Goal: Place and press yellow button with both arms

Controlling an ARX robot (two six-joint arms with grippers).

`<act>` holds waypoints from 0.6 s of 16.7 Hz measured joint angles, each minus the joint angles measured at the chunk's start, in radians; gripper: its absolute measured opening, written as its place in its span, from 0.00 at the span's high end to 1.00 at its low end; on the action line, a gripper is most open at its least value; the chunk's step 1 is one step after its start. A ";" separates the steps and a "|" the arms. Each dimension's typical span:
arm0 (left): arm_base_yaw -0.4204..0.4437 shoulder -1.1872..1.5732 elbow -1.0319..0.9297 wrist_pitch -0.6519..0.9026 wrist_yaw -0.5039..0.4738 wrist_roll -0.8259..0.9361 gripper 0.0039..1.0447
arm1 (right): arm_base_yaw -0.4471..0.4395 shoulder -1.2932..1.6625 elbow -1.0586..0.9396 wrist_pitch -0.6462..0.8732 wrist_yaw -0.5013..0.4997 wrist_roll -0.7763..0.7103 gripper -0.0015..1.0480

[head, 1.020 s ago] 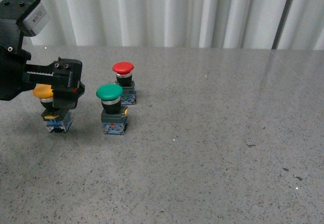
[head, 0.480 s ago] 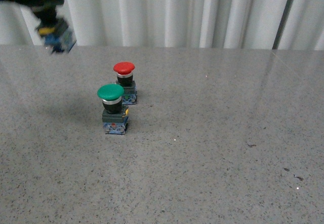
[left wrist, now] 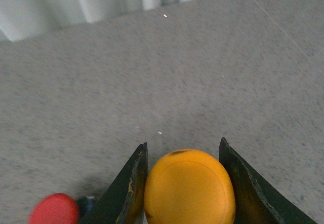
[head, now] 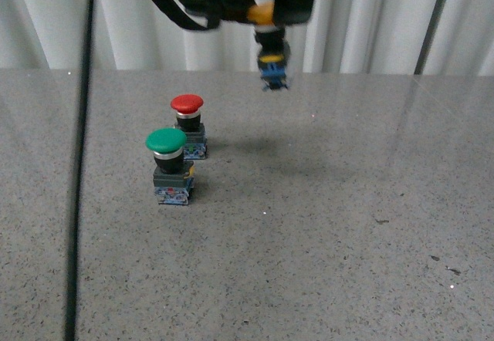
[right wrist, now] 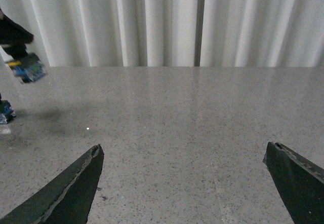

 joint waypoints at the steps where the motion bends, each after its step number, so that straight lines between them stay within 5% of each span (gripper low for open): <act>1: -0.011 0.014 0.000 0.001 0.002 -0.012 0.67 | 0.000 0.000 0.000 0.000 0.000 0.000 0.06; 10: -0.034 0.119 -0.010 0.027 -0.044 -0.109 0.67 | 0.000 0.000 0.000 0.000 0.000 0.000 0.06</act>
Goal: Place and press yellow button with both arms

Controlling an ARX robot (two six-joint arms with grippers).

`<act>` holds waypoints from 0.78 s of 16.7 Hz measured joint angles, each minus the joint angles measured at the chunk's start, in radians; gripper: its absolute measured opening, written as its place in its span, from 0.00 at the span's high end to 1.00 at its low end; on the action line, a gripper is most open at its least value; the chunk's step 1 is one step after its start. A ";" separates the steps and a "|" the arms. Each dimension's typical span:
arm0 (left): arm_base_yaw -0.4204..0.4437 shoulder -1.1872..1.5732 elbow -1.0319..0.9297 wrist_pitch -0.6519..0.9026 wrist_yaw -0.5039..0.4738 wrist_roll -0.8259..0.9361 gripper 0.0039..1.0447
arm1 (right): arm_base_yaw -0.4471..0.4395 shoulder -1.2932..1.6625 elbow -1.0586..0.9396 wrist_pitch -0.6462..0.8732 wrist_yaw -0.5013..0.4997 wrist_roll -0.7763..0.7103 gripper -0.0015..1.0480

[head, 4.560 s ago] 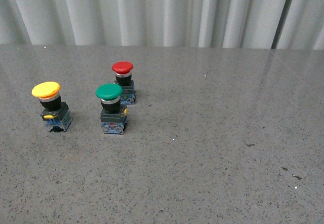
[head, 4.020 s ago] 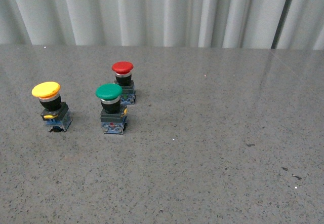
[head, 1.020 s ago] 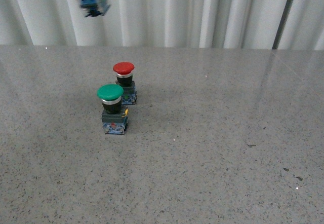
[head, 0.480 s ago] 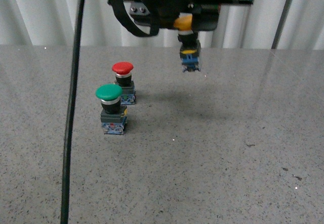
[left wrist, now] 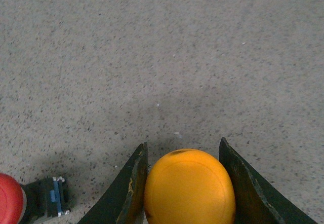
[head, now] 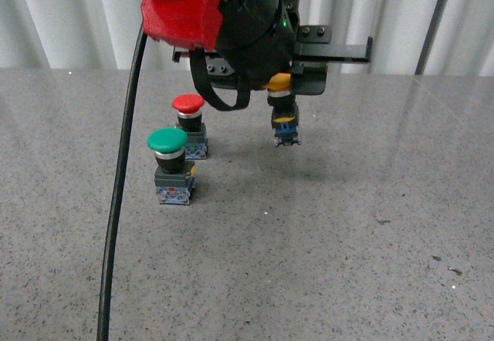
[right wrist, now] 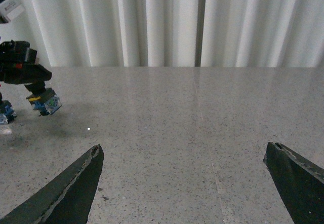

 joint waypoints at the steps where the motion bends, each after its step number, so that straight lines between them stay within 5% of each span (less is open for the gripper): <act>1: -0.009 0.012 -0.001 -0.005 -0.007 -0.010 0.67 | 0.000 0.000 0.000 0.000 0.000 0.000 0.06; 6: -0.094 0.086 0.023 -0.002 -0.041 -0.063 0.67 | 0.000 0.000 0.000 0.000 0.000 0.000 0.06; 13: -0.070 0.087 0.031 -0.015 -0.105 -0.079 0.67 | 0.000 0.000 0.000 0.000 0.000 0.000 0.06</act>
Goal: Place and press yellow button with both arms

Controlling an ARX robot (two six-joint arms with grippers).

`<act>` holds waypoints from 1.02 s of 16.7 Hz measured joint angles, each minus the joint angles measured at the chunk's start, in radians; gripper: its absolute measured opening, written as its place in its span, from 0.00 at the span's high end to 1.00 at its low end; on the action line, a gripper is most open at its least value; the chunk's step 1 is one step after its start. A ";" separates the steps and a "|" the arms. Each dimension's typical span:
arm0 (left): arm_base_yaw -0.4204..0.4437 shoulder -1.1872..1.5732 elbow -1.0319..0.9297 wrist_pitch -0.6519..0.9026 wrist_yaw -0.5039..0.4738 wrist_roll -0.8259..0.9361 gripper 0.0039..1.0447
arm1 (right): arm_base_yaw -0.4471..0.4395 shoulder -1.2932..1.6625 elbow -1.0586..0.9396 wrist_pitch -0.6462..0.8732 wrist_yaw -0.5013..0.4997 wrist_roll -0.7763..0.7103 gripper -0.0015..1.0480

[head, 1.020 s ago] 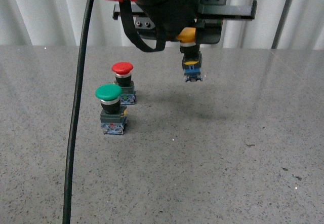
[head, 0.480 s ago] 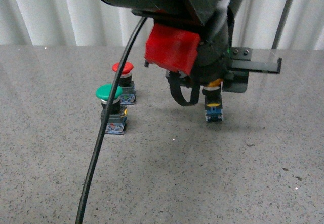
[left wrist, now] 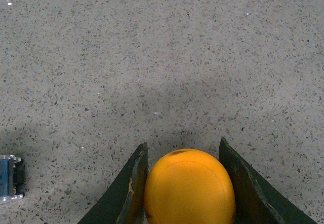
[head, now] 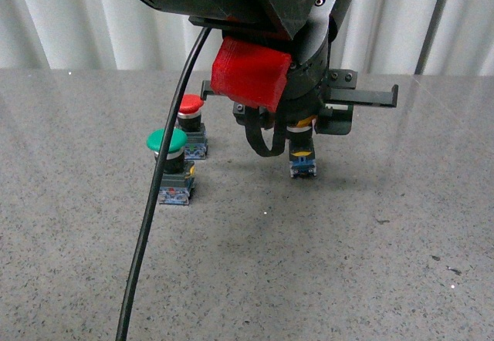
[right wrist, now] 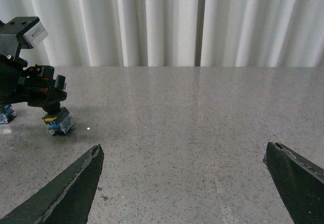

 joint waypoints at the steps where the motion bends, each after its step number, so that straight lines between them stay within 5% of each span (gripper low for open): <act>1: 0.000 0.000 0.000 -0.002 0.003 0.000 0.67 | 0.000 0.000 0.000 0.000 0.000 0.000 0.06; 3: -0.002 -0.006 -0.001 0.032 0.042 0.008 0.15 | 0.000 0.000 0.000 0.000 0.000 0.000 0.06; 4: 0.023 -0.090 -0.028 0.107 0.046 0.051 0.06 | 0.000 0.000 0.000 0.000 0.000 0.000 0.06; 9: 0.177 -0.445 -0.243 0.339 -0.034 0.217 0.06 | 0.000 0.000 0.000 0.000 0.000 0.000 0.06; 15: 0.298 -0.920 -0.699 0.401 0.029 0.301 0.06 | 0.000 0.000 0.000 0.000 0.000 0.000 0.06; 17: 0.365 -1.013 -0.872 0.566 0.020 0.286 0.18 | 0.000 0.000 0.000 0.000 0.000 0.000 0.06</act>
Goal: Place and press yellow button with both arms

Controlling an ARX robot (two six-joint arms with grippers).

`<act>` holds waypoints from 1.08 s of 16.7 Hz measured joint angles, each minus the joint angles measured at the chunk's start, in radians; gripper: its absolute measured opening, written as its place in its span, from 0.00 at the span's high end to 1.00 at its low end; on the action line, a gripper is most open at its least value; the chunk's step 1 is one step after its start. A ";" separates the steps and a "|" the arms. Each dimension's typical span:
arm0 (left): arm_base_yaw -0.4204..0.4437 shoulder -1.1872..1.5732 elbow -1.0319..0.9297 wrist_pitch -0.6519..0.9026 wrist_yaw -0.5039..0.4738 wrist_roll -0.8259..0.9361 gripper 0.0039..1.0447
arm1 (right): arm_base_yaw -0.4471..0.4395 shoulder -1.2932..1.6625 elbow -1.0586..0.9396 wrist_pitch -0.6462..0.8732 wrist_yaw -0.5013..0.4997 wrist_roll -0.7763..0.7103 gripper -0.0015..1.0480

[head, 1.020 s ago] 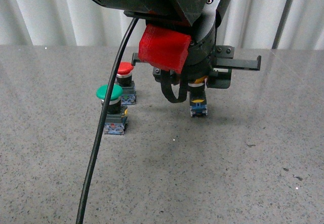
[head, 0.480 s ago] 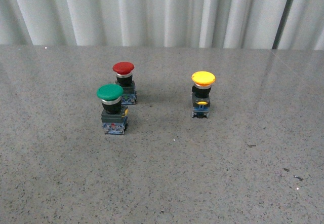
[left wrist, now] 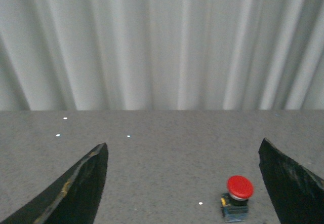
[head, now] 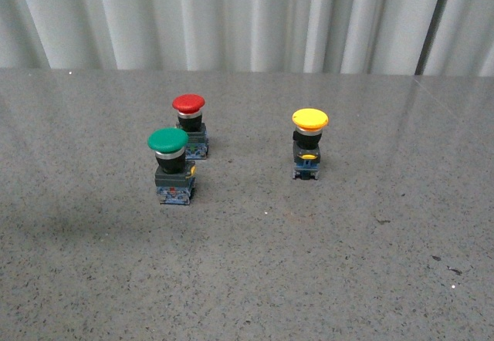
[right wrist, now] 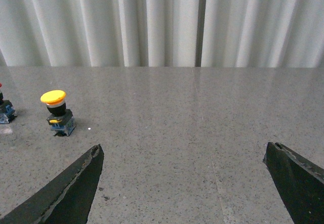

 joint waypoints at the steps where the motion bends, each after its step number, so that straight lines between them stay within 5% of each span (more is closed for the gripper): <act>1: 0.019 -0.021 -0.044 0.046 0.013 -0.002 0.21 | 0.000 0.000 0.000 0.000 0.000 0.000 0.06; 5: 0.126 -0.130 -0.327 0.178 0.093 -0.018 0.47 | 0.000 0.000 0.000 0.000 0.000 0.000 0.06; 14: 0.183 -0.287 -0.452 0.156 0.164 -0.018 0.98 | 0.000 0.000 0.000 0.000 0.000 0.000 0.06; 18: 0.277 -0.480 -0.544 0.035 0.267 -0.023 0.99 | 0.000 0.000 0.000 0.000 0.000 0.000 0.06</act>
